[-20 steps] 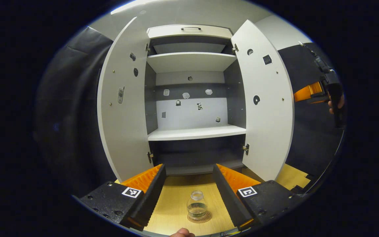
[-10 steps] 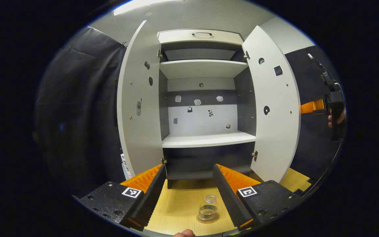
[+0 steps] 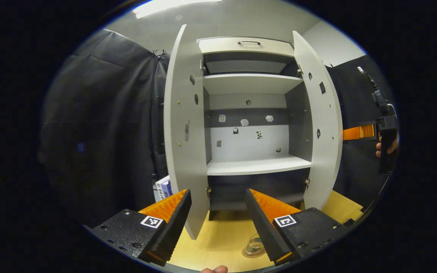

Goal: Grasp the bottle in the cabinet with the left hand and place it on the coaster, then close the right door with the right hand and the left door with the left hand.

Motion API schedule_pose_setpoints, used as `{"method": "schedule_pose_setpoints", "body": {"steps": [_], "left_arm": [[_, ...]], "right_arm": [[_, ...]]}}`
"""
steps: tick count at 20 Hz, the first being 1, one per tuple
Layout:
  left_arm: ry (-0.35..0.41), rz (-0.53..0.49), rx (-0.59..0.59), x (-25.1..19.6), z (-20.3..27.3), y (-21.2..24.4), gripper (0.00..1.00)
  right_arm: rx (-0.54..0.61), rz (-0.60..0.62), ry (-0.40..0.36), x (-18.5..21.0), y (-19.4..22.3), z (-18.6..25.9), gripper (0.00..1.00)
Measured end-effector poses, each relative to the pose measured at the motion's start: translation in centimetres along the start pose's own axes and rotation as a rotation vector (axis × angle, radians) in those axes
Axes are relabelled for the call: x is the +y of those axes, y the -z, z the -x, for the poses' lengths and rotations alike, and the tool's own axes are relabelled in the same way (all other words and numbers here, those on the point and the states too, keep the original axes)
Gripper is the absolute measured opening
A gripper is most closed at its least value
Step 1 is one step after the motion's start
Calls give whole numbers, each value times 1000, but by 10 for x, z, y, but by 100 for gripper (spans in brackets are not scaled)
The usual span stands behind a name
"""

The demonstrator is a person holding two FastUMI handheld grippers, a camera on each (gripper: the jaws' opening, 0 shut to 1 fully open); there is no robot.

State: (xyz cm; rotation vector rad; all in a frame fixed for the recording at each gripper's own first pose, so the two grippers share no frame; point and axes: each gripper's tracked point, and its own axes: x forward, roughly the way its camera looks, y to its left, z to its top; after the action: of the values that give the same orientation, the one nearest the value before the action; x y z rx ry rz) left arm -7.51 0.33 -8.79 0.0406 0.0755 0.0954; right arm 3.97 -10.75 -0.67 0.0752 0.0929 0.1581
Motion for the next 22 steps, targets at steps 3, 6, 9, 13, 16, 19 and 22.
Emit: {"method": "schedule_pose_setpoints", "body": {"steps": [3, 6, 9, 13, 16, 19, 22], "left_arm": [[-33, 7, 15, 22, -5, 4, 91], [-72, 11, 22, 46, -3, 7, 91], [-110, 32, 12, 71, -5, 5, 91], [-155, 67, 15, 99, -15, 6, 92], [-166, 67, 15, 109, -23, 3, 89], [-174, 72, 9, 120, -31, -4, 89], [-183, 93, 16, 132, -37, -8, 91]], "right_arm": [[-12, -9, -66, 37, -1, -17, 98], [-24, 69, -16, 48, -5, -48, 100], [-27, 105, -20, 69, -6, -83, 96], [-44, 163, -1, 79, -9, -103, 100], [-48, 147, -6, 80, -9, -109, 100], [-51, 140, -6, 89, -7, -123, 100], [-59, 139, -2, 98, -6, -136, 97]]}}
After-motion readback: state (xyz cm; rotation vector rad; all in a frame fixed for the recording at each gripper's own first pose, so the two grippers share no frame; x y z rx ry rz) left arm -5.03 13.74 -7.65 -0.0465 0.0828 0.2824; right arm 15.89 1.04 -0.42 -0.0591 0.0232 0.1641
